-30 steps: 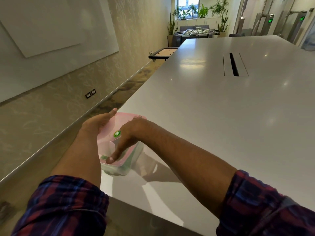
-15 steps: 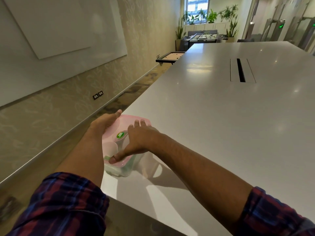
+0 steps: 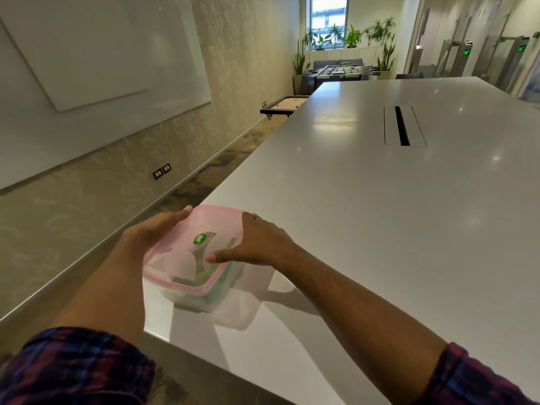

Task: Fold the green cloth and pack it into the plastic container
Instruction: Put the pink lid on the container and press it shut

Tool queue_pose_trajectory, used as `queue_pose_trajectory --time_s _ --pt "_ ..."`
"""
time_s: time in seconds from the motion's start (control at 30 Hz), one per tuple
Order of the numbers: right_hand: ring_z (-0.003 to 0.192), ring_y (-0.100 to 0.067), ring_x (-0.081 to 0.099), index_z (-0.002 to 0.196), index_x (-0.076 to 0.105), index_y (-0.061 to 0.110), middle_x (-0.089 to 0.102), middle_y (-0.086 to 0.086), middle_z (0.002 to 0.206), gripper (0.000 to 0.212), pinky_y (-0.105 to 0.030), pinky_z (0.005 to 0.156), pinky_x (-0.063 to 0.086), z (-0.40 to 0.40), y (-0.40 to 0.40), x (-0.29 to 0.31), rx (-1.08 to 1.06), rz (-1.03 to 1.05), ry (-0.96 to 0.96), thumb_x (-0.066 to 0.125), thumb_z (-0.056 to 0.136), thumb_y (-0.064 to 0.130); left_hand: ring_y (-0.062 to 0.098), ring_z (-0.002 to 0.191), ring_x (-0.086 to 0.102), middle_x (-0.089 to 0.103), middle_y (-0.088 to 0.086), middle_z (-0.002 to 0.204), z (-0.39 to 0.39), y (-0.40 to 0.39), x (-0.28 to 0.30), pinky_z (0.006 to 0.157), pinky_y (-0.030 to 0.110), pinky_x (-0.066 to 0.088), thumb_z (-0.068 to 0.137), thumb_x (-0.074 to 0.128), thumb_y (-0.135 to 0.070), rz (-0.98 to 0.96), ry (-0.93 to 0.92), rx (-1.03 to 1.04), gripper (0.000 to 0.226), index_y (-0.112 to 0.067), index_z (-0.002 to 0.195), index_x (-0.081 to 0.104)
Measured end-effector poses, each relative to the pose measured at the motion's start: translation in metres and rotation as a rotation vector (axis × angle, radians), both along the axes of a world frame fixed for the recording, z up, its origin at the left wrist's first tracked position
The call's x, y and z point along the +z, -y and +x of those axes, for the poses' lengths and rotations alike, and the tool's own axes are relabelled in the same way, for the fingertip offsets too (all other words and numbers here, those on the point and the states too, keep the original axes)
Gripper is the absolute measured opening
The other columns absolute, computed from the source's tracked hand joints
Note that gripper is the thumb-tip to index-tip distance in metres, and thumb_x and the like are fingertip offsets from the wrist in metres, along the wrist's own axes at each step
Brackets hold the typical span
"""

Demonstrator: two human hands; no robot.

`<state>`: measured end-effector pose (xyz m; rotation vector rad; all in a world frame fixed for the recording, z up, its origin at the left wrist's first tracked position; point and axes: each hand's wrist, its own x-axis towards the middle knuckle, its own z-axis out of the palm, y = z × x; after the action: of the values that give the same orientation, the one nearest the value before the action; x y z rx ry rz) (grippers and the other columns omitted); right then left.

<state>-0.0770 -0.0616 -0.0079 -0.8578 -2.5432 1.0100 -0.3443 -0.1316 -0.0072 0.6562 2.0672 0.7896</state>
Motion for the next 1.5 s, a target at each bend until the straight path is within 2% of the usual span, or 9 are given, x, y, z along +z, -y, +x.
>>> queue_pose_trajectory --time_s 0.13,0.47,0.6,0.8,1.0,1.07,1.23,1.37,1.5 --pt "0.119 -0.020 0.059 0.145 0.047 0.034 0.061 0.004 0.136 0.088 -0.048 0.099 0.055 -0.003 -0.004 0.002 0.038 -0.038 -0.037 0.083 0.070 0.064 0.032 0.090 0.073 0.076 0.013 0.097 0.009 -0.002 -0.005 0.085 0.041 0.057 0.092 0.052 -0.069 0.102 -0.164 0.028 0.064 -0.011 0.096 0.077" --pt "0.123 -0.020 0.053 0.146 0.041 0.034 0.053 0.000 0.139 0.099 -0.042 0.096 0.055 0.004 -0.015 0.000 -0.095 -0.025 0.025 0.084 0.064 0.069 0.023 0.078 0.070 0.072 0.003 0.086 0.022 -0.024 -0.007 0.062 0.031 0.049 0.090 0.049 -0.074 0.091 -0.347 0.011 0.064 -0.016 0.083 0.075" --pt "0.113 -0.023 0.059 0.147 0.036 0.027 0.051 -0.005 0.133 0.101 -0.037 0.074 0.065 0.006 -0.017 0.001 -0.167 -0.239 0.006 0.089 0.066 0.056 0.025 0.082 0.068 0.070 0.006 0.089 0.027 -0.038 -0.008 0.074 0.036 0.053 0.087 0.050 -0.076 0.112 -0.315 -0.013 0.068 -0.013 0.086 0.072" --pt "0.093 -0.018 0.069 0.141 0.040 0.014 0.061 -0.004 0.117 0.098 -0.034 0.068 0.065 0.028 -0.041 0.009 -0.353 -0.224 -0.090 0.090 0.067 0.054 0.030 0.100 0.064 0.068 0.013 0.114 0.047 -0.078 -0.003 0.089 0.038 0.050 0.081 0.057 -0.079 0.221 -0.295 0.053 0.087 -0.002 0.118 0.069" --pt "0.093 -0.022 0.072 0.136 0.049 0.009 0.067 -0.007 0.117 0.083 -0.035 0.072 0.064 0.057 -0.082 0.025 -0.468 -0.165 -0.132 0.088 0.074 0.049 0.018 0.062 0.055 0.065 0.010 0.081 0.084 -0.124 0.017 0.053 0.028 0.041 0.082 0.069 -0.067 0.378 -0.319 0.053 0.066 -0.001 0.079 0.068" --pt "0.091 -0.023 0.071 0.132 0.049 0.005 0.067 -0.009 0.116 0.081 -0.029 0.061 0.059 0.065 -0.098 0.028 -0.518 -0.157 -0.104 0.086 0.076 0.050 0.020 0.058 0.056 0.063 0.008 0.071 0.093 -0.135 0.020 0.048 0.025 0.045 0.080 0.076 -0.059 0.398 -0.257 0.088 0.060 -0.001 0.070 0.064" --pt "0.068 -0.017 0.065 0.110 0.067 0.004 0.066 -0.001 0.078 0.061 -0.024 0.055 0.045 0.080 -0.131 0.025 -0.598 -0.131 -0.084 0.082 0.078 0.054 0.025 0.071 0.054 0.059 0.014 0.079 0.117 -0.159 0.018 0.065 0.034 0.046 0.083 0.083 -0.034 0.475 -0.144 0.123 0.038 -0.002 0.074 0.062" --pt "0.093 -0.027 0.069 0.114 0.069 0.002 0.067 -0.007 0.094 0.055 -0.032 0.071 0.052 0.085 -0.152 0.015 -0.646 -0.155 -0.121 0.081 0.083 0.046 0.026 0.077 0.066 0.070 0.009 0.082 0.135 -0.166 0.008 0.074 0.033 0.056 0.084 0.080 -0.013 0.589 0.025 0.185 0.015 -0.002 0.092 0.075" --pt "0.108 -0.031 0.068 0.122 0.067 0.002 0.070 -0.014 0.119 0.053 -0.044 0.096 0.057 0.087 -0.164 0.009 -0.653 -0.189 -0.170 0.079 0.087 0.039 0.036 0.100 0.067 0.071 0.021 0.107 0.146 -0.170 -0.001 0.097 0.043 0.054 0.090 0.069 -0.001 0.675 0.149 0.162 0.023 0.005 0.112 0.072"
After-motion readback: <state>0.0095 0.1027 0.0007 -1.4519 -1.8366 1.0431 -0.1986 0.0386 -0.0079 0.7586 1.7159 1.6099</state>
